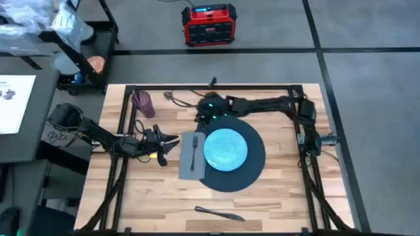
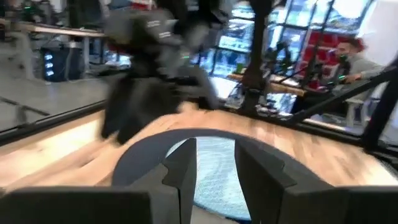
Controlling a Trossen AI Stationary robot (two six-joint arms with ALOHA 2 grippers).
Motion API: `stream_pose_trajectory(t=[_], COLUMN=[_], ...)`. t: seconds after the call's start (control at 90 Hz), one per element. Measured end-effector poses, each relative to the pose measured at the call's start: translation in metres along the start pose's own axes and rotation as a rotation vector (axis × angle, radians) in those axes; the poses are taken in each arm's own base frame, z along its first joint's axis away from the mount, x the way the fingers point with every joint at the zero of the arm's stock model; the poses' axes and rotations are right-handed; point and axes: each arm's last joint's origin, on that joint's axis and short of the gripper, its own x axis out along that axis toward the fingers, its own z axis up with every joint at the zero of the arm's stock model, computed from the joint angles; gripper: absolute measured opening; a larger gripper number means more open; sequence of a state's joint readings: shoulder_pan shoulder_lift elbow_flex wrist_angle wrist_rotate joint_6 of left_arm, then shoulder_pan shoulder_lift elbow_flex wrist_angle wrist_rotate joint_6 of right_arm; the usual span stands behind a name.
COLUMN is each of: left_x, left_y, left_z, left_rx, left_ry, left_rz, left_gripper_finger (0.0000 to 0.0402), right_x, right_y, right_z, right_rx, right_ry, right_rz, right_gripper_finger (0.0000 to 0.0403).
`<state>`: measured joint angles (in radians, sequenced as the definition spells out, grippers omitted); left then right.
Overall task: Set table place
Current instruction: Put the black knife on the dark blue table mat
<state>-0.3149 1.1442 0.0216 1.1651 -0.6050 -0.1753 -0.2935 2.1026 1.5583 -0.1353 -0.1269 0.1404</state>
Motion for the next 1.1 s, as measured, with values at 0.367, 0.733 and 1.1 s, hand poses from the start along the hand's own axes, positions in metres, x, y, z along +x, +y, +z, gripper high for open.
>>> stream_pose_trajectory(t=[0.367,0.733,1.1], left_x=[-0.002,-0.004,0.000], left_y=[-0.009,0.004,0.013], left_z=[0.011,0.021,0.003], left_rx=[0.025,-0.066,-0.100], left_ry=[-0.076,-0.166,-0.028], left_rz=[-0.262,0.119,0.215], left_gripper_finger=[0.0093,0.0093,0.0093], right_x=[0.060,0.065,0.045], right_y=[-0.037,-0.061,-0.034], right_z=[0.048,0.055,0.062], right_rx=[0.104,0.291,0.129], right_ry=[0.072,0.117,0.186], right_rz=[-0.061,-0.022,0.083], right_gripper_finger=[0.0118,0.0118,0.0118])
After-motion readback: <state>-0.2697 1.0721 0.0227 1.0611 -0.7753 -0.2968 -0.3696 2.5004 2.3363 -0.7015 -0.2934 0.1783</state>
